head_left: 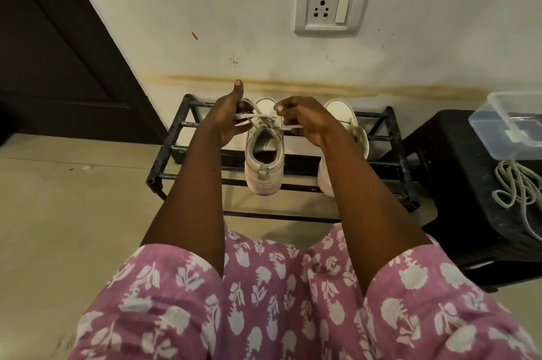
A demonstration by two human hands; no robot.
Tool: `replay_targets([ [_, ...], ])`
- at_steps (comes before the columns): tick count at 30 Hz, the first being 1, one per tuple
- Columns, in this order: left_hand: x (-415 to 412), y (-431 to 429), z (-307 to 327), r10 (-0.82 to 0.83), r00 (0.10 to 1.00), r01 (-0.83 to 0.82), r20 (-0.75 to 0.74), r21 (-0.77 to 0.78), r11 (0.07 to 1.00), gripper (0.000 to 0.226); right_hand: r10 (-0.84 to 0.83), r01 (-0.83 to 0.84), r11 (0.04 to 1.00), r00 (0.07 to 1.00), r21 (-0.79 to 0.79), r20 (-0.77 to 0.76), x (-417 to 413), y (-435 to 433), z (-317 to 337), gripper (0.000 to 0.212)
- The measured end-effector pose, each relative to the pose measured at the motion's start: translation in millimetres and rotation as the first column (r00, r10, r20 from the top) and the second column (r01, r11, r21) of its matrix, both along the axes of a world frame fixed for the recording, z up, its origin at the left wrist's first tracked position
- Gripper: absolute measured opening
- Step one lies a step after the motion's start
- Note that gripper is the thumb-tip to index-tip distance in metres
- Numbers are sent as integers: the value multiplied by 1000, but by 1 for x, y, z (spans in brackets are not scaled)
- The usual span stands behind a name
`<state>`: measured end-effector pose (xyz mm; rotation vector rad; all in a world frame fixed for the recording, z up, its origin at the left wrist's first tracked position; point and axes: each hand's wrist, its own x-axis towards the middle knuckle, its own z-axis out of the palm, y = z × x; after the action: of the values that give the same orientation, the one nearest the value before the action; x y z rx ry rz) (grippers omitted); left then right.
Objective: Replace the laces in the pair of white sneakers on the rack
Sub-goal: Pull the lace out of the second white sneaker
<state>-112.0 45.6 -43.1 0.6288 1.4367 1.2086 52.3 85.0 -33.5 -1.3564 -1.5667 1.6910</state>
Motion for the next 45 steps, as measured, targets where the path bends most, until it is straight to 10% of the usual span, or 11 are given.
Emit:
replay_targets([
  [4, 9, 2, 10, -21, 996, 16, 84, 59, 998, 46, 107, -131, 985, 974, 109, 200, -17, -13, -3, 18],
  [9, 10, 1, 19, 28, 986, -46, 165, 108, 993, 42, -199, 203, 976, 978, 79, -56, -21, -9, 2, 6],
  [19, -9, 0, 50, -44, 783, -255, 620, 384, 887, 33, -336, 364, 928, 908, 74, -252, 1, 0, 49, 9],
  [27, -14, 5, 69, 187, 811, -478, 554, 442, 759, 25, -380, 450, 862, 879, 233, -289, 15, 17, 109, 8],
  [30, -13, 8, 70, 269, 888, -425, 372, 447, 787, 27, -403, 423, 792, 904, 441, -144, 15, 30, 120, 33],
  [33, -6, 10, 57, 203, 973, -171, -110, 246, 954, 24, -407, 304, 728, 913, 615, 29, 9, 33, 119, 44],
  [36, -1, 5, 39, -234, 697, 70, -678, -260, 963, 26, -385, 154, 705, 903, 693, 191, 4, 24, 98, 50],
  [38, 4, -2, 33, -454, 492, 122, -743, -458, 881, 33, -325, 26, 743, 887, 669, 327, 1, 16, 74, 53],
  [45, 20, -12, 15, -499, 522, 208, -692, -464, 861, 27, 22, -380, 828, 758, 413, 652, -21, -24, -14, 37],
])
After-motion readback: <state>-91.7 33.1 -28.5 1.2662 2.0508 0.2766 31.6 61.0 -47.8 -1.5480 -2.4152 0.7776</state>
